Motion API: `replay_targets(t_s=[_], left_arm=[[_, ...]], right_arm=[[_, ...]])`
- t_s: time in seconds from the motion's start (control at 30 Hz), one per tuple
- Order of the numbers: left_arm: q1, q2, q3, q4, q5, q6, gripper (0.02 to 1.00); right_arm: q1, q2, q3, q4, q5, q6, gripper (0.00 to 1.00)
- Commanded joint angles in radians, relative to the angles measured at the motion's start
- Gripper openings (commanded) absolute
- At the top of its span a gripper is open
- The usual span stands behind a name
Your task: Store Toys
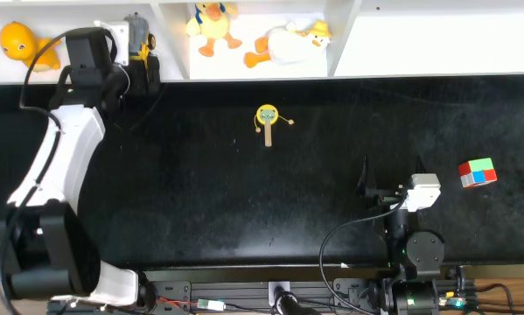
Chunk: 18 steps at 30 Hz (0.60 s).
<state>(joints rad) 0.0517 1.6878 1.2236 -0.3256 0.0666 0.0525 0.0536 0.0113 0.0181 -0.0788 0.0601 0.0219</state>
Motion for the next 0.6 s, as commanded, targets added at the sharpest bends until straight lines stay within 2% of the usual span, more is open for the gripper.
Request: replay_targets(t_s=[0.03, 0.17, 0.47, 0.53, 0.6], left_arm=[[-0.008, -0.140, -0.009, -0.061, -0.032, 0.043, 0.998], [-0.008, -0.250, -0.090, -0.084, -0.032, 0.053, 0.998], [-0.008, -0.735, -0.472, -0.143, -0.031, 0.052, 0.998], [-0.008, -0.839, -0.526, -0.201, -0.004, 0.047, 0.998], [-0.008, -0.949, -0.589, -0.174, 0.039, 0.048, 0.996]], right_arm=[[-0.002, -0.007, -0.013, 0.005, 0.011, 0.001, 0.993], [-0.002, -0.007, -0.013, 0.005, 0.011, 0.001, 0.993], [-0.002, -0.007, -0.013, 0.005, 0.011, 0.001, 0.996], [-0.002, -0.007, -0.013, 0.005, 0.011, 0.001, 0.996], [-0.002, -0.007, -0.013, 0.005, 0.011, 0.001, 0.996]])
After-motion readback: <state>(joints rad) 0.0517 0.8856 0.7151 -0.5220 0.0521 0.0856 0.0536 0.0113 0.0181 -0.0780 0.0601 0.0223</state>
